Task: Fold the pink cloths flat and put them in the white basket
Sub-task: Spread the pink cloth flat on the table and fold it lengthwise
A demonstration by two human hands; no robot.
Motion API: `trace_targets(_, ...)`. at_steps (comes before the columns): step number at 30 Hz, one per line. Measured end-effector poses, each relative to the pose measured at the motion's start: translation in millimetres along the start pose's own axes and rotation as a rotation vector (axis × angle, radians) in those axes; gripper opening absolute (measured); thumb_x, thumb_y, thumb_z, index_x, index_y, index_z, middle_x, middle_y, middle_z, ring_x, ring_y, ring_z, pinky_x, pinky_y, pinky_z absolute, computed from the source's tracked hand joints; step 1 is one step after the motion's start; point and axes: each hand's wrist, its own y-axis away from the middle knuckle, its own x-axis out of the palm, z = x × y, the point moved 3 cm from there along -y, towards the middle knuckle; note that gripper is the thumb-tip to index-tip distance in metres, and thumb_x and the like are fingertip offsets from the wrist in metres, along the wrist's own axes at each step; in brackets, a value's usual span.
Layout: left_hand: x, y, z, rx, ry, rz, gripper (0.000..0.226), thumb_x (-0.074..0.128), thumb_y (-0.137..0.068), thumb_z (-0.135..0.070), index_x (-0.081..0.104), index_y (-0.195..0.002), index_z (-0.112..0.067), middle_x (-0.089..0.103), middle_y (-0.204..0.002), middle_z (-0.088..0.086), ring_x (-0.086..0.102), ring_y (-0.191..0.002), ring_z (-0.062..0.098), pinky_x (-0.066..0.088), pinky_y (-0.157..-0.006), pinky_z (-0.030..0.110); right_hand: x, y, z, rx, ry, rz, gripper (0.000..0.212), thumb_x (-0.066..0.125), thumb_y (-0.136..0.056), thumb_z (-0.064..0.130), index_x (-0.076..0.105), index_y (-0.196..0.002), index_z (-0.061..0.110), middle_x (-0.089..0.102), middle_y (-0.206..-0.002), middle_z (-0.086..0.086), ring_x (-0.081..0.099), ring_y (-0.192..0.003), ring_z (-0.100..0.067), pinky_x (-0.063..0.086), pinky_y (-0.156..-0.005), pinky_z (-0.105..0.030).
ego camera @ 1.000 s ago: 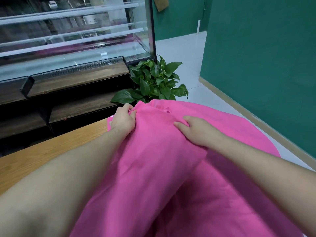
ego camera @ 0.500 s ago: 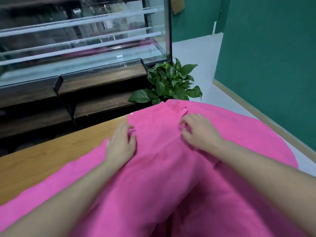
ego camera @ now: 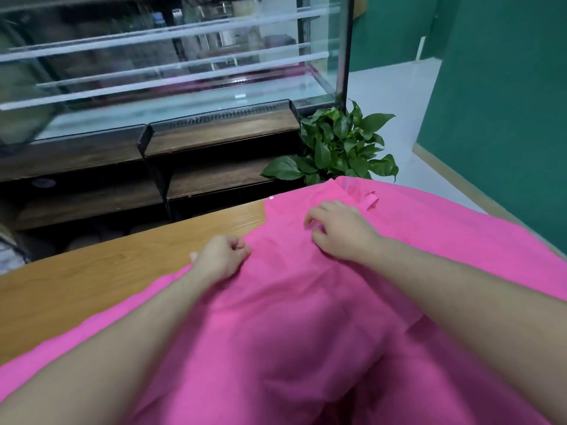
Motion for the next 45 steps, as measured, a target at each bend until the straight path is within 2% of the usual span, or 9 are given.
trace_targets(3, -9.6, -11.1, -1.1, 0.020, 0.136, -0.147, 0.021, 0.056, -0.098, -0.038, 0.068, -0.092, -0.021, 0.071, -0.099, -0.003, 0.062, -0.103, 0.020, 0.036, -0.093, 0.039, -0.9, -10.4, 2.7, 0.004, -0.030, -0.069, 0.027, 0.050, -0.091, 0.022, 0.062, -0.114, 0.024, 0.060, -0.119, 0.001, 0.049, -0.115, -0.023, 0.037, -0.101, -0.044)
trace_targets(6, -12.2, -17.8, -2.8, 0.125, 0.265, -0.294, 0.013, 0.059, -0.096, -0.022, 0.070, -0.090, -0.023, 0.072, -0.098, 0.003, 0.065, -0.098, 0.027, 0.047, -0.084, 0.035, 0.4, -16.1, 5.2, -0.009, -0.054, -0.111, 0.029, 0.051, -0.092, 0.021, 0.062, -0.118, 0.025, 0.060, -0.122, 0.004, 0.048, -0.119, -0.021, 0.035, -0.103, -0.042)
trace_targets(12, 12.4, -24.3, 2.2, 0.171, 0.049, -0.218, 0.014, 0.055, -0.097, -0.028, 0.067, -0.103, -0.030, 0.063, -0.112, 0.001, 0.059, -0.107, 0.027, 0.045, -0.086, 0.037, 13.9, -31.1, 6.7, -0.029, 0.053, 0.102, 0.043, 0.041, -0.100, 0.025, 0.048, -0.142, 0.031, 0.051, -0.144, 0.005, 0.041, -0.135, -0.020, 0.031, -0.109, -0.041)
trace_targets(18, 5.1, 5.7, 21.3, 0.310, -0.011, -0.309, 0.025, 0.047, -0.099, -0.033, 0.060, -0.120, -0.029, 0.052, -0.127, -0.007, 0.048, -0.122, 0.016, 0.030, -0.096, 0.040, 15.2, -63.8, -1.9, 0.052, 0.270, 0.127, 0.044, 0.042, -0.098, 0.024, 0.049, -0.141, 0.029, 0.054, -0.141, -0.002, 0.044, -0.130, -0.026, 0.032, -0.105, -0.042)
trace_targets(23, 2.0, 36.2, 48.4, 0.272, -0.134, -0.224, 0.041, 0.028, -0.104, -0.047, 0.047, -0.139, -0.039, 0.029, -0.157, -0.011, 0.015, -0.148, 0.009, 0.011, -0.116, 0.045, 24.5, -77.3, -3.6, 0.033, 0.492, -0.028, 0.030, 0.047, -0.098, 0.035, 0.069, -0.116, 0.025, 0.054, -0.116, -0.004, 0.045, -0.114, -0.027, 0.035, -0.094, -0.043)
trace_targets(26, 1.2, 48.7, 63.8, 0.181, -0.164, -0.133, 0.048, 0.024, -0.102, -0.052, 0.030, -0.149, -0.044, 0.008, -0.165, -0.011, -0.001, -0.152, 0.011, 0.002, -0.121, 0.049, 29.4, -83.8, -6.2, 0.056, 0.489, -0.002, 0.034, 0.047, -0.097, 0.039, 0.065, -0.121, 0.022, 0.055, -0.119, -0.005, 0.047, -0.115, -0.027, 0.035, -0.097, -0.043)
trace_targets(33, 2.9, 50.5, 86.9, 0.114, -0.353, -0.015, 0.064, 0.004, -0.093, -0.065, 0.007, -0.154, -0.048, -0.005, -0.165, -0.015, -0.007, -0.152, 0.011, -0.002, -0.120, 0.060, 23.3, -82.6, -17.4, -0.024, 0.371, 0.071, 0.023, 0.055, -0.083, 0.046, 0.067, -0.100, 0.035, 0.052, -0.106, 0.003, 0.046, -0.110, -0.022, 0.033, -0.091, -0.040)
trace_targets(39, 3.0, 40.4, 85.5, 0.177, -0.392, -0.001, 0.080, -0.013, -0.079, -0.073, 0.004, -0.153, -0.048, -0.006, -0.165, -0.014, -0.008, -0.152, 0.010, -0.003, -0.119, 0.060, 20.2, -87.8, -29.6, -0.069, 0.487, -0.097, 0.024, 0.045, -0.098, 0.026, 0.068, -0.094, 0.021, 0.065, -0.095, 0.001, 0.059, -0.093, -0.027, 0.038, -0.077, -0.037)
trace_targets(45, -0.5, 22.1, 84.2, 0.192, -0.384, -0.008, 0.063, 0.008, -0.094, -0.067, 0.008, -0.154, -0.048, -0.005, -0.165, -0.012, -0.007, -0.152, 0.010, -0.003, -0.119, 0.061, 24.6, -104.0, -20.7, 0.120, 0.275, -0.117, 0.030, 0.045, -0.095, 0.015, 0.062, -0.120, 0.016, 0.068, -0.106, -0.011, 0.062, -0.098, -0.035, 0.046, -0.074, -0.039)
